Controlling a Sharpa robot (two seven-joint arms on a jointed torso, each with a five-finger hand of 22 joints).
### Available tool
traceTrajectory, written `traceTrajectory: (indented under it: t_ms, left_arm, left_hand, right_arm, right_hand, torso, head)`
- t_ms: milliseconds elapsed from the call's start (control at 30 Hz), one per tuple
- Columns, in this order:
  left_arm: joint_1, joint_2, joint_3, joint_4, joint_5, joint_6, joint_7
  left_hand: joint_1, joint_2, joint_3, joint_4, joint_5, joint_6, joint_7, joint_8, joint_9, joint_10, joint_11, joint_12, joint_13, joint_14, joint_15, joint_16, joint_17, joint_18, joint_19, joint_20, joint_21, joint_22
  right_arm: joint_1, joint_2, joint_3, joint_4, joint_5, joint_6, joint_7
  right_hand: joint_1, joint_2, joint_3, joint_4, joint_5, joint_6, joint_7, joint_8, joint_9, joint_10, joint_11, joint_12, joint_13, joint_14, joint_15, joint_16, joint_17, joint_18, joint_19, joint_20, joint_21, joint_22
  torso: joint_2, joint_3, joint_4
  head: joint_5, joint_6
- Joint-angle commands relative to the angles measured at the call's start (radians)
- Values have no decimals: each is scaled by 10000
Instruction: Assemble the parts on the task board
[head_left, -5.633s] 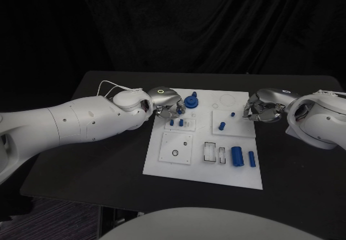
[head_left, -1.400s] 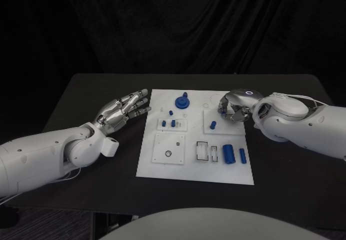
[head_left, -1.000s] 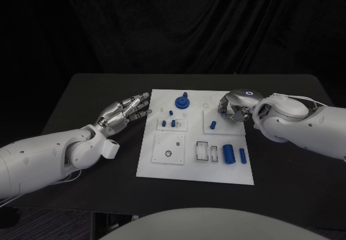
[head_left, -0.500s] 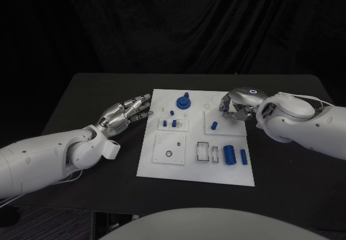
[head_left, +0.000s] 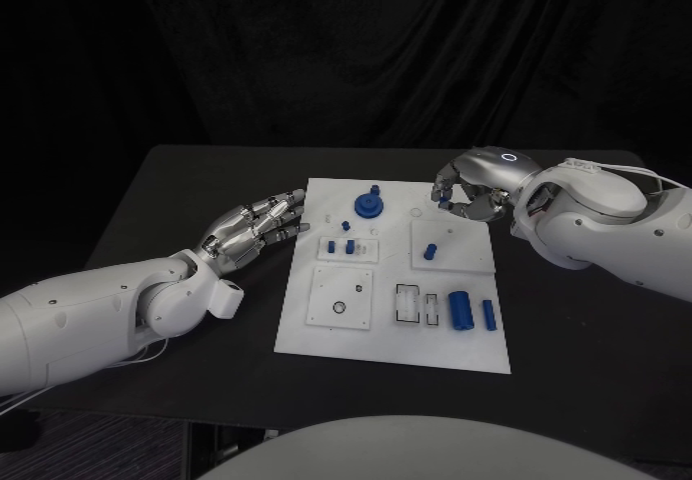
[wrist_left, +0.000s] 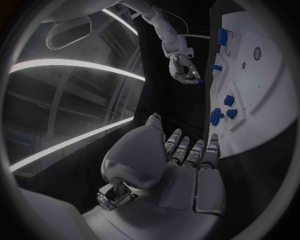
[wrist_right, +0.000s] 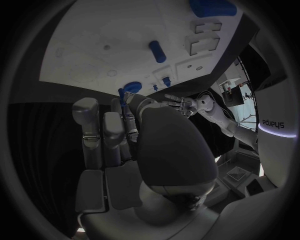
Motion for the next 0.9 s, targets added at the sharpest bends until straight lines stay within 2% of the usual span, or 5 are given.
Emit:
traceTrajectory:
  t_ms: [33,167,367,767,900]
  left_arm:
    - [-11,36,9,16,70,89,52]
    - [-13,82,9,-23,71,134,36]
    - [-15,117,9,-31,72,148,46]
    - [-16,187,9,-47,72,155,2]
    - [-17,216,9,-59,72,162,-4]
  left_hand:
    - [96,20,47,4,57,-48,-34,24,-1,0,67,38,12,31,3,38,5,-84,90,-17,52,-5]
    - [112,32,59,4,77,-74,-42,19,-4,-2,85,36,12,27,10,38,4,-87,94,-18,55,-7]
    - [131,54,78,9,94,-68,-42,19,-3,13,111,58,16,62,21,53,11,-91,113,-20,64,12]
    - [142,77,95,25,100,-57,-58,22,0,37,154,89,22,72,32,61,13,-97,120,-21,67,4]
    - [142,77,95,25,100,-57,-58,22,0,37,154,89,22,72,32,61,13,-97,120,-21,67,4]
  right_arm:
    - [33,55,2,494,-20,94,-149]
    - [-82,217,2,1045,-61,376,-155]
    - [-492,608,2,1534,-255,518,-38]
    - [-983,1497,3,1300,-769,636,132]
    - [-1142,1732,3,1124,-904,693,155]
  right_hand:
    - [-4,-71,-11,-47,-34,24,-10,24,13,201,-120,70,59,-11,-50,-60,-14,-109,7,-58,39,949]
    - [-1,-92,-16,-62,-44,7,-12,15,19,215,-124,76,64,-7,-54,-53,-8,-110,9,-61,51,951]
    - [50,-118,-1,-127,-35,-34,-17,-12,37,247,-135,92,76,7,-68,-37,2,-110,12,-73,67,954]
    - [100,-153,18,-223,102,-62,-10,-53,75,278,-135,114,103,170,-81,218,246,-172,154,-94,457,1040]
    - [93,-160,14,-224,106,-66,-9,-58,78,278,-133,114,104,189,-81,250,278,-178,166,-95,491,1048]
  torso:
    - [-9,-8,14]
    - [-15,-29,28]
    - [-11,-10,22]
    - [-12,-18,40]
    - [-9,2,16]
  head:
    - [35,-2]
    - [34,-2]
    - [111,-2]
    - [143,-2]
    - [191,-2]
